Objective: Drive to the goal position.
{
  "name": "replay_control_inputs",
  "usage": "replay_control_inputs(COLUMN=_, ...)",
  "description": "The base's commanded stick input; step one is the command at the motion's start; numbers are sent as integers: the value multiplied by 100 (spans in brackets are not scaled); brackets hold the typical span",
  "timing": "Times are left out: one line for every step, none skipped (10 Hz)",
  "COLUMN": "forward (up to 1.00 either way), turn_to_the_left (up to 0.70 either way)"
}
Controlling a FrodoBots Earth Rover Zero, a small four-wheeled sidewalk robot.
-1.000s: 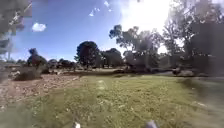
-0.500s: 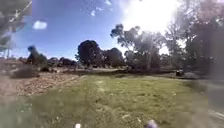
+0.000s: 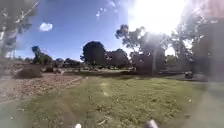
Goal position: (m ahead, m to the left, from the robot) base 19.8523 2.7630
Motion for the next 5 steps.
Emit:
replay_control_inputs(forward=70, turn_to_the_left=1)
replay_control_inputs(forward=70, turn_to_the_left=0)
replay_control_inputs(forward=70, turn_to_the_left=0)
replay_control_inputs(forward=70, turn_to_the_left=0)
replay_control_inputs(forward=70, turn_to_the_left=0)
